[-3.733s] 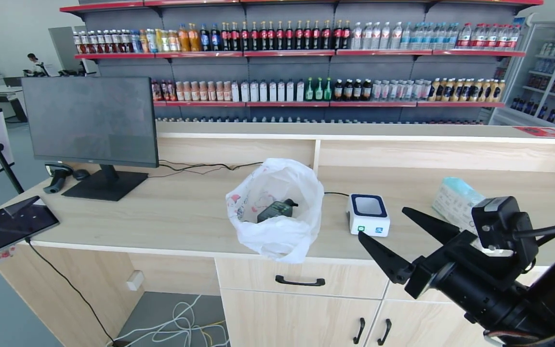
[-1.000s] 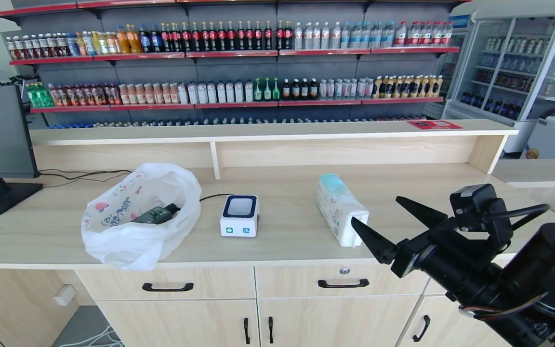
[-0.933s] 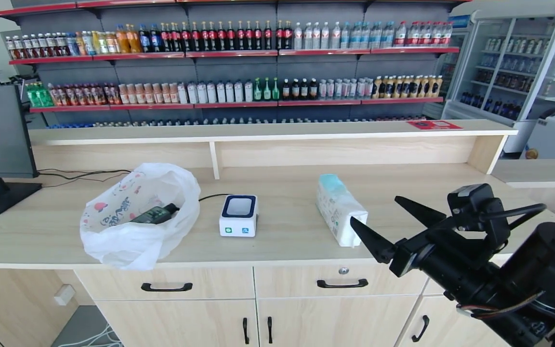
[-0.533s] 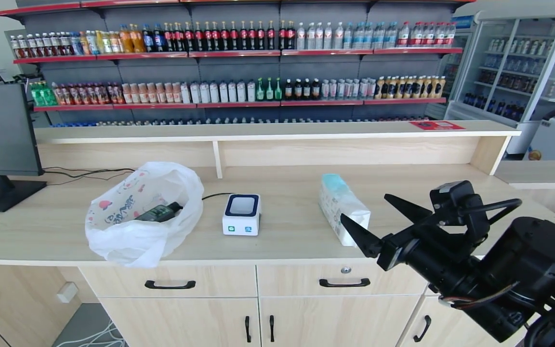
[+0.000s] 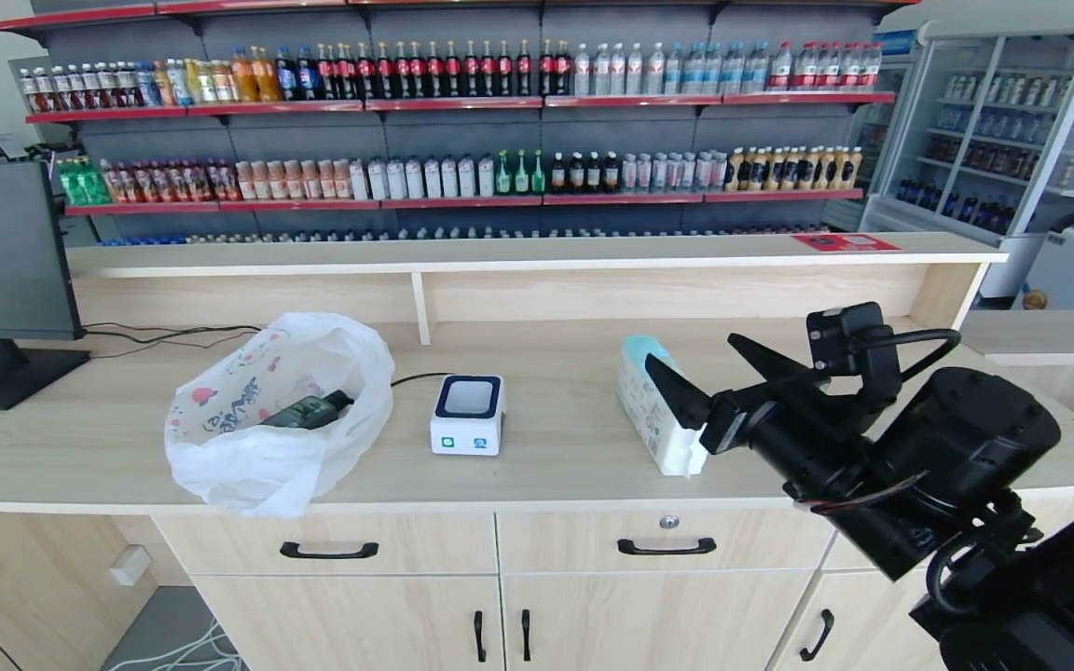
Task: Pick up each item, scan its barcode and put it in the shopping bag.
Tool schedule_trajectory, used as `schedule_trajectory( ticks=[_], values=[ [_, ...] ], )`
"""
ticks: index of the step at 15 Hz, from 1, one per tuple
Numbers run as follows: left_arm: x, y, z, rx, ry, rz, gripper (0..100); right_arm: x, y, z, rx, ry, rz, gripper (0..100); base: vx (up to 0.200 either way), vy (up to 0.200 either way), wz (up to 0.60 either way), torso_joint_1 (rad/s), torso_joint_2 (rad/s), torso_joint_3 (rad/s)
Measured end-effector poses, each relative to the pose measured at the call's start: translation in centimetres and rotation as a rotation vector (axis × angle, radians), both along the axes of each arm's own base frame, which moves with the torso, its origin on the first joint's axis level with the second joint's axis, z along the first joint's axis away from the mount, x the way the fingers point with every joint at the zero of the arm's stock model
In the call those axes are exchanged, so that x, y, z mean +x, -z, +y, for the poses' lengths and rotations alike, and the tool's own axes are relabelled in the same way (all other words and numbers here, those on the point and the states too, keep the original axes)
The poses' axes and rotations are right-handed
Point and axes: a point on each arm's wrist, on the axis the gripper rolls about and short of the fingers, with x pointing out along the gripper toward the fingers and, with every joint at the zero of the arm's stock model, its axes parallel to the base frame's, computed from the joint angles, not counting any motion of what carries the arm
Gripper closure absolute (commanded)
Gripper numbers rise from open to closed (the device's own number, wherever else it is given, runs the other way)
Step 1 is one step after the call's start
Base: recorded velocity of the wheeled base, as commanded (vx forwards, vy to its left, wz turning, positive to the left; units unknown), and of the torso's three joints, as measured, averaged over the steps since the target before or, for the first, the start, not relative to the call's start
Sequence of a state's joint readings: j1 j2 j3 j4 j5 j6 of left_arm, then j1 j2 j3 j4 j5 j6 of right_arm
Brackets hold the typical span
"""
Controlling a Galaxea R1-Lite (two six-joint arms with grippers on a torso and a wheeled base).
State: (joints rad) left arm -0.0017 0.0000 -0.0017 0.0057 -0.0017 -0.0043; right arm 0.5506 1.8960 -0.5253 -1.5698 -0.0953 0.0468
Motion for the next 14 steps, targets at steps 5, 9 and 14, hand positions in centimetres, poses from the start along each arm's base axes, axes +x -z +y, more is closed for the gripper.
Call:
schedule_trajectory(
  ticks=[5,9,14],
  values=[
    [0.0,0.0,0.0,0.0,0.0,-0.001,0,4.5,-3.1,2.8,0.263,0.08,-0.088,0,0.0,0.0,0.0,0.0,0.0,0.0],
    [0.0,0.0,0.0,0.0,0.0,-0.005,0,6.8,-1.2,2.0,0.138,0.116,0.046,0,0.0,0.0,0.0,0.0,0.0,0.0],
    [0.0,0.0,0.0,0.001,0.0,-0.007,0,7.4,-1.4,0.7,-0.001,0.111,0.275,0,0.0,0.0,0.0,0.0,0.0,0.0]
  ],
)
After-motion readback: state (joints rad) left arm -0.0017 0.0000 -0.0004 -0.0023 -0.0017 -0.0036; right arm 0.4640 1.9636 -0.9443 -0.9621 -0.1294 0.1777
